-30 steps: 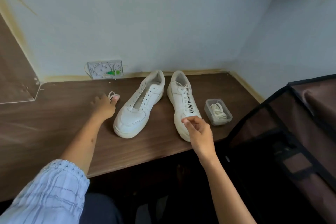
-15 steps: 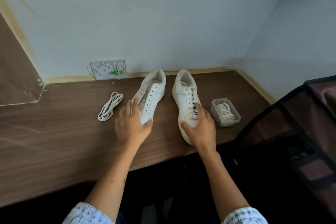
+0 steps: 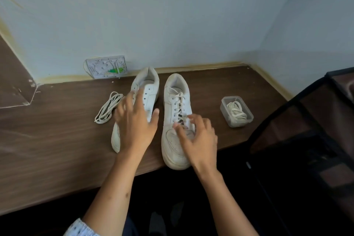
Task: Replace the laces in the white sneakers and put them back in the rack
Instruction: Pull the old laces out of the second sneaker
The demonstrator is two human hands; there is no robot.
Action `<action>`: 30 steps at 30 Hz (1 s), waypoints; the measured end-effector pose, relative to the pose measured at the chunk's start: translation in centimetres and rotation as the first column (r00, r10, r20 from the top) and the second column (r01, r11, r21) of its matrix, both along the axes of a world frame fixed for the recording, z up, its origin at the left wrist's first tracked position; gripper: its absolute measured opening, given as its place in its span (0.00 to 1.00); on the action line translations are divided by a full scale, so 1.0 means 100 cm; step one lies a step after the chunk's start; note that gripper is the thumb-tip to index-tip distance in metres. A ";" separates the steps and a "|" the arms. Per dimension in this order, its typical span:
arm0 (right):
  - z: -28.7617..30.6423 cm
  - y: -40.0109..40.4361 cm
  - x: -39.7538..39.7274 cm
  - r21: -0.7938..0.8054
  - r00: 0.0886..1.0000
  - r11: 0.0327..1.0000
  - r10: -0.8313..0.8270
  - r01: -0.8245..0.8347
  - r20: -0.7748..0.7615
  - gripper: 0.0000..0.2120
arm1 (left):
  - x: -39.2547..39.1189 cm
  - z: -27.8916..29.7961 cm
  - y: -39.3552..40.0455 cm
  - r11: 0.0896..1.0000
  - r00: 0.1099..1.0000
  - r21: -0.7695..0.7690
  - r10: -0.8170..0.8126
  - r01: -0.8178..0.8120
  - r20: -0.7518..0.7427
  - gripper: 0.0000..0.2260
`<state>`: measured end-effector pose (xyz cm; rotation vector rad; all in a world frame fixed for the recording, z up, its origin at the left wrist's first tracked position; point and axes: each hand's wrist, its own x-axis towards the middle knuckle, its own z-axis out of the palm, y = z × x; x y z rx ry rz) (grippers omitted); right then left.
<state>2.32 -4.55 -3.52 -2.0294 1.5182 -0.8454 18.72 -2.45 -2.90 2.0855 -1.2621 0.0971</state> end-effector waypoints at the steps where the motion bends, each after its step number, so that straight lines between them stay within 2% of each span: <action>1: 0.001 -0.008 0.000 -0.008 0.997 1.000 0.005 -0.004 0.074 0.22 | -0.002 0.001 -0.008 0.990 0.997 -0.115 -0.076 0.079 0.027 0.24; 2: 0.002 -0.016 0.000 -0.028 0.991 0.999 0.020 -0.016 0.134 0.21 | -0.005 0.002 -0.016 0.971 0.988 -0.182 -0.149 0.155 0.046 0.20; 5: 0.004 -0.037 0.009 -0.075 0.975 0.993 0.101 -0.087 0.198 0.20 | -0.015 0.000 -0.035 0.931 0.953 -0.200 -0.298 0.304 0.062 0.15; 8: 0.003 -0.051 0.021 -0.110 0.968 0.987 0.135 -0.113 0.213 0.17 | -0.024 -0.006 -0.042 0.920 0.951 -0.251 -0.308 0.301 0.013 0.12; 11: 0.003 -0.056 0.025 -0.151 0.946 0.987 0.093 -0.048 0.309 0.11 | -0.026 -0.007 -0.044 0.906 0.952 -0.307 -0.306 0.291 0.001 0.06; 13: 0.004 -0.059 0.026 -0.176 0.947 0.984 0.077 -0.022 0.310 0.05 | -0.025 -0.006 -0.045 0.905 0.948 -0.298 -0.318 0.302 -0.005 0.04; 15: 0.004 -0.061 0.027 -0.167 0.950 0.983 0.123 -0.076 0.288 0.04 | -0.023 -0.009 -0.047 0.894 0.936 -0.290 -0.353 0.341 0.010 0.02; 18: 0.006 -0.065 0.024 -0.100 0.934 0.976 0.213 -0.192 0.287 0.04 | -0.019 -0.012 -0.047 0.885 0.920 -0.273 -0.391 0.378 0.009 0.08; 20: 0.011 -0.068 0.018 -0.024 0.906 0.977 0.206 -0.213 0.368 0.07 | -0.017 -0.012 -0.047 0.878 0.891 -0.266 -0.438 0.397 -0.116 0.13; 22: 0.013 -0.072 0.011 0.045 0.851 0.965 0.206 -0.259 0.483 0.06 | -0.014 -0.006 -0.045 0.860 0.785 -0.277 -0.506 0.429 -0.356 0.17; 24: 0.014 -0.075 0.005 0.070 0.804 0.943 0.238 -0.326 0.544 0.09 | -0.011 0.003 -0.043 0.836 0.602 -0.347 -0.548 0.426 -0.580 0.18; 27: 0.018 -0.076 -0.002 0.084 0.672 0.913 0.228 -0.398 0.705 0.11 | -0.008 0.017 -0.038 0.818 0.439 -0.405 -0.565 0.409 -0.699 0.07; 30: 0.030 -0.075 -0.006 0.117 0.503 0.922 0.094 -0.370 0.859 0.10 | -0.001 0.027 -0.032 0.792 0.309 -0.532 -0.608 0.299 -0.732 0.04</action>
